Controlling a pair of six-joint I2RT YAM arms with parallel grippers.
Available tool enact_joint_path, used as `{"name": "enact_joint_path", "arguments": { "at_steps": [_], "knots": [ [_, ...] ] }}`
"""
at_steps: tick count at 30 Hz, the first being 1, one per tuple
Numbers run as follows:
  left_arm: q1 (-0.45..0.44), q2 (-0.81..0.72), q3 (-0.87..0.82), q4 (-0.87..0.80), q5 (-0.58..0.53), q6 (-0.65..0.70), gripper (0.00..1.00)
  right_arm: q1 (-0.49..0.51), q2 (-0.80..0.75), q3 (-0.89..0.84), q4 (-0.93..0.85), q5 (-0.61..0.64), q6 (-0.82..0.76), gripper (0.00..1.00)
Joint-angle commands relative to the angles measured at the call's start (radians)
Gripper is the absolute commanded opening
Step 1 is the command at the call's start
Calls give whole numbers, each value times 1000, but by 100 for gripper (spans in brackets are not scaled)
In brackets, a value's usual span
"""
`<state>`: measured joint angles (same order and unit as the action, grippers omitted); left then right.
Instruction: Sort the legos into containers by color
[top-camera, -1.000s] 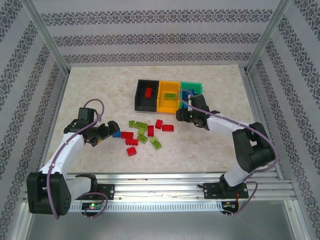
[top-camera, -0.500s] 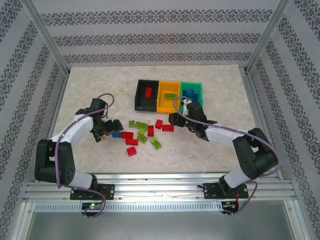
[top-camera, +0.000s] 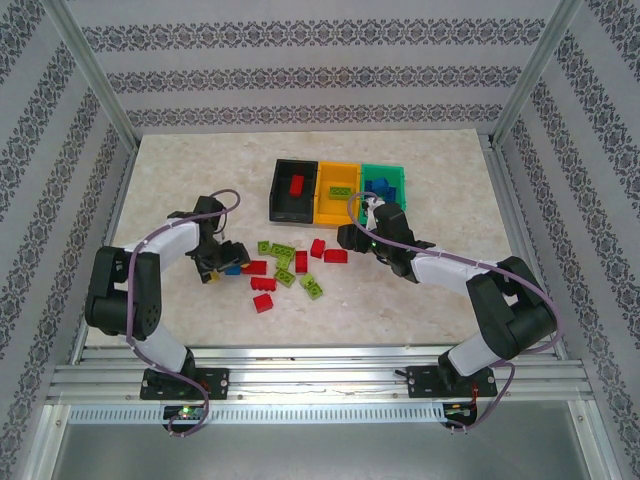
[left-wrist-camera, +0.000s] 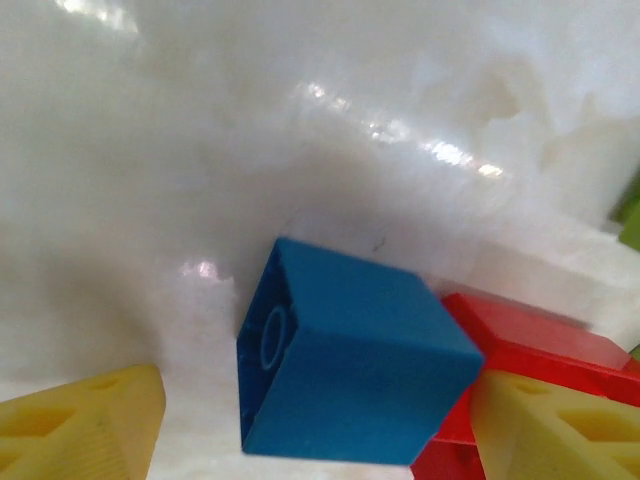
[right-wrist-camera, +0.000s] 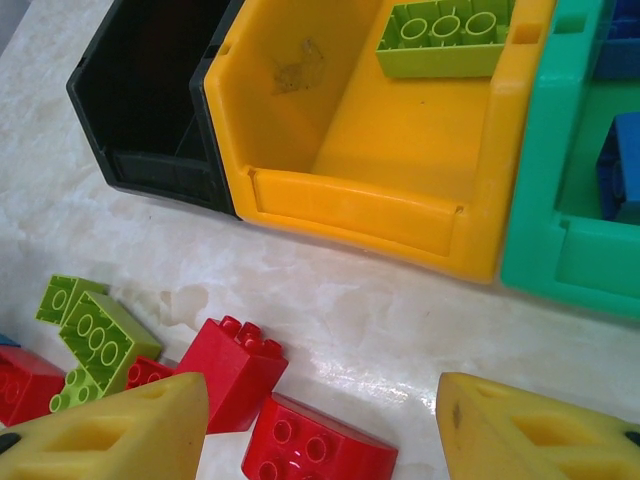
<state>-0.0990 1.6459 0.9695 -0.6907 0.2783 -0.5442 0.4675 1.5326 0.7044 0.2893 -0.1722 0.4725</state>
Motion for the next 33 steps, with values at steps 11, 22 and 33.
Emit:
{"name": "enact_joint_path", "arguments": {
  "at_steps": [11, 22, 33],
  "knots": [
    [-13, 35, 18, 73, 19, 1, 47, 9, 3, -4, 11, 30, -22, 62],
    [-15, -171, -24, 28, 18, -22, 34, 8, 3, -3, 16, 29, -17, 62],
    [-77, -148, -84, 79, 42, -54, 51, 8, 20, 4, 23, -1, -7, 62]
  ]
}}
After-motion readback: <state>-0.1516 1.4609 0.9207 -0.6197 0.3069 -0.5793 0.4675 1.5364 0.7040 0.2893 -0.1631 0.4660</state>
